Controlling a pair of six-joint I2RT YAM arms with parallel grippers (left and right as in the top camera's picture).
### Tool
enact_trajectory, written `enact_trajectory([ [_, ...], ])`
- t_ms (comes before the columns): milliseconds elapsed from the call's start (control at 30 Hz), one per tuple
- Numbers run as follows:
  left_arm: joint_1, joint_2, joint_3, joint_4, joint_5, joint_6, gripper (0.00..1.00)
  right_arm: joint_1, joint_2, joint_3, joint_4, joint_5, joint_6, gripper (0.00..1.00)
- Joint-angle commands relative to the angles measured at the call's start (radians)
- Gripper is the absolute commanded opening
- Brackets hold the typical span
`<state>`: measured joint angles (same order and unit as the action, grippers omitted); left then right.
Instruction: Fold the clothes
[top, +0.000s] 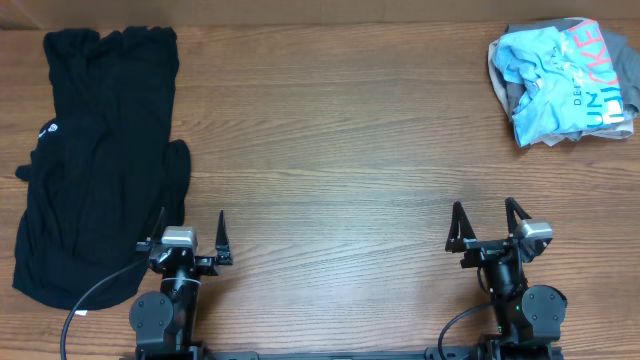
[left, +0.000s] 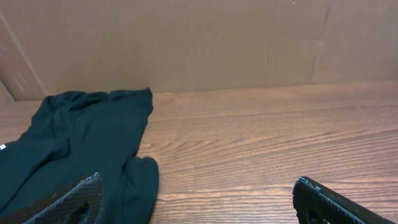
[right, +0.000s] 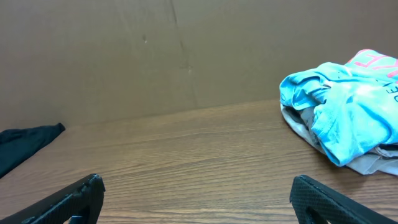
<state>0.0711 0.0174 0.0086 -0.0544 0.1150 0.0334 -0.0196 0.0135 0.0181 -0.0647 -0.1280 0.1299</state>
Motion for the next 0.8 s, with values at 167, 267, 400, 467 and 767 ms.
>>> enact_trajectory([
  [167,-0.008,-0.013,0.001,0.032,0.084,0.006,1.0,-0.003,-0.011,-0.01,0.007,-0.041,-0.005,1.0],
  [267,-0.008,-0.012,0.032,0.008,0.053,-0.039,1.0,-0.003,-0.01,-0.005,0.006,-0.045,-0.005,1.0],
  [400,-0.008,0.025,0.124,-0.066,0.023,-0.048,1.0,-0.003,0.008,0.022,0.006,-0.066,-0.005,1.0],
  [467,-0.008,0.064,0.175,-0.094,0.009,-0.048,1.0,-0.003,0.029,0.042,0.006,-0.077,-0.004,1.0],
  [767,-0.008,0.498,0.549,-0.28,0.009,-0.048,1.0,-0.003,0.346,0.263,-0.018,-0.139,-0.005,1.0],
])
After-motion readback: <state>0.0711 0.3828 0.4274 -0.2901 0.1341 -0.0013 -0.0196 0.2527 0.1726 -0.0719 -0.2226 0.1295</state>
